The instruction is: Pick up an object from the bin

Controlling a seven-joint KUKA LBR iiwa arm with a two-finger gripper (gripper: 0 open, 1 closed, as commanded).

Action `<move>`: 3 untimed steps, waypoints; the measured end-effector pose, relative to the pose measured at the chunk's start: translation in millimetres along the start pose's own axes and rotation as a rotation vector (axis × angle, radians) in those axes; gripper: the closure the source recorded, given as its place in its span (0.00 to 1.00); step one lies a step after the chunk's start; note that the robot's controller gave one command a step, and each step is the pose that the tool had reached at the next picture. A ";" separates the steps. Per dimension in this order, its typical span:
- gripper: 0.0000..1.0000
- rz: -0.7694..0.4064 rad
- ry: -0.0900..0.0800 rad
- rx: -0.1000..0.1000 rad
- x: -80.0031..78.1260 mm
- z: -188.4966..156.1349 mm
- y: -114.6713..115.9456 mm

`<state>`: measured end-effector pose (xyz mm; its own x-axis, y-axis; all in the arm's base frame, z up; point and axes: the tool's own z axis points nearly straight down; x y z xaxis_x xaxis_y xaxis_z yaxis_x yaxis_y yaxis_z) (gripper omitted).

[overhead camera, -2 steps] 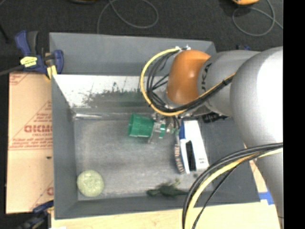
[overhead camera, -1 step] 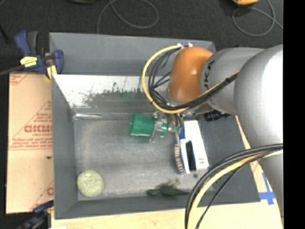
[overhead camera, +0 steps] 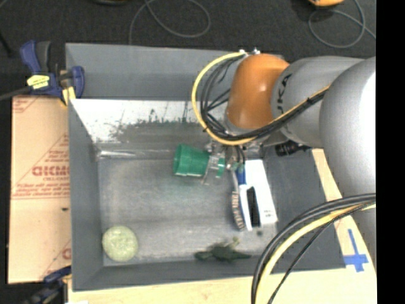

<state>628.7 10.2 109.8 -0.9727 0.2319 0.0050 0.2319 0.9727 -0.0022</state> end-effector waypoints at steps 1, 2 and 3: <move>1.00 -0.001 -0.007 -0.002 -1.7 -21.0 0.4; 1.00 -0.002 -0.012 -0.004 -2.6 -33.7 0.4; 1.00 -0.002 -0.012 -0.004 -2.4 -40.6 0.3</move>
Offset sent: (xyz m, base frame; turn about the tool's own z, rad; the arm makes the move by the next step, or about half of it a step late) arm 0.0000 0.0001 0.0338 0.0000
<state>631.4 10.0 150.4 -0.9732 0.2300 -0.0068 0.2300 0.9732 0.0015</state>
